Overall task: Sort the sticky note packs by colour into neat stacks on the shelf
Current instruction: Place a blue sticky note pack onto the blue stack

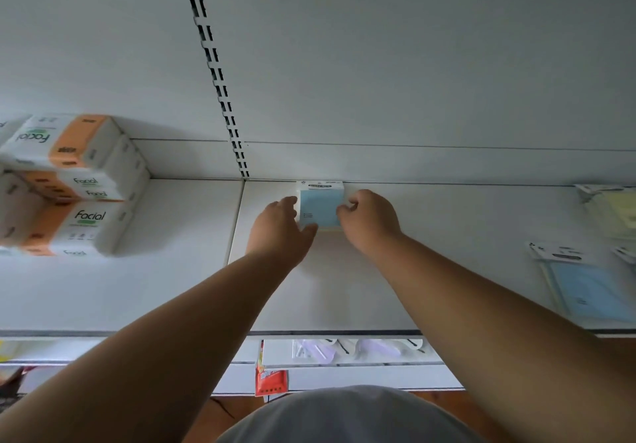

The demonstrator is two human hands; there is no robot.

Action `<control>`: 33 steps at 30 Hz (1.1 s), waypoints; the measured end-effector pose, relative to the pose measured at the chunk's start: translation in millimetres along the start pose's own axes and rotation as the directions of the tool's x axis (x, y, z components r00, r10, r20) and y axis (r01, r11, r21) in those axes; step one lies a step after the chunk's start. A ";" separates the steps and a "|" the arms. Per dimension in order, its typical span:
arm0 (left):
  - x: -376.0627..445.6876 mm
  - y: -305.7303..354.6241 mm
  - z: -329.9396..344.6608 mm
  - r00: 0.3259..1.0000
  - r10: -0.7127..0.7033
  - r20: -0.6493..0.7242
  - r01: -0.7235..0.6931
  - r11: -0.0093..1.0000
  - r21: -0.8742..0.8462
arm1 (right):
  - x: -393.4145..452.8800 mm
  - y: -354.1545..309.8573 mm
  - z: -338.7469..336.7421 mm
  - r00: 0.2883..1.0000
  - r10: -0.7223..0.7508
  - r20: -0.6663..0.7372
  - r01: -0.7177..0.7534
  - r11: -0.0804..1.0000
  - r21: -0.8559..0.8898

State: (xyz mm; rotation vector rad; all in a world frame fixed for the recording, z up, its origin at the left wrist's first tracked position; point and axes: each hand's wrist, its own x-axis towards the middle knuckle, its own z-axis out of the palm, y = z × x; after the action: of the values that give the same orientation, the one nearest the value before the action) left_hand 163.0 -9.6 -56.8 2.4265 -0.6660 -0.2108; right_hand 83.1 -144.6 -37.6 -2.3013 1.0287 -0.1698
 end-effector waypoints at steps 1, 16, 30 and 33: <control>-2.8 -2.5 -0.2 0.999 0.048 0.024 -0.048 0.998 0.037 | -6.5 3.8 1.4 0.999 -0.054 -0.008 0.054 0.999 -0.002; 9.9 -8.8 -1.0 0.981 0.169 0.095 -0.184 0.966 0.182 | -3.2 15.1 -3.5 0.940 -0.331 0.084 0.341 0.921 -0.188; 7.9 -4.0 -7.9 0.986 0.091 0.140 -0.105 0.990 0.095 | -18.5 4.1 -0.6 0.941 -0.330 0.071 0.328 0.844 -0.424; 5.1 -0.9 -10.2 0.986 0.087 0.139 -0.104 0.988 0.119 | -20.0 3.6 -4.7 0.948 -0.305 0.086 0.314 0.870 -0.381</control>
State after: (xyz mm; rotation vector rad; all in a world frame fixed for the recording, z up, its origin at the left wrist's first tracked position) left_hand 170.8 -6.4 -49.1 2.5086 -0.8775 -0.3023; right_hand 65.4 -134.4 -33.4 -2.8217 0.7192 -0.0689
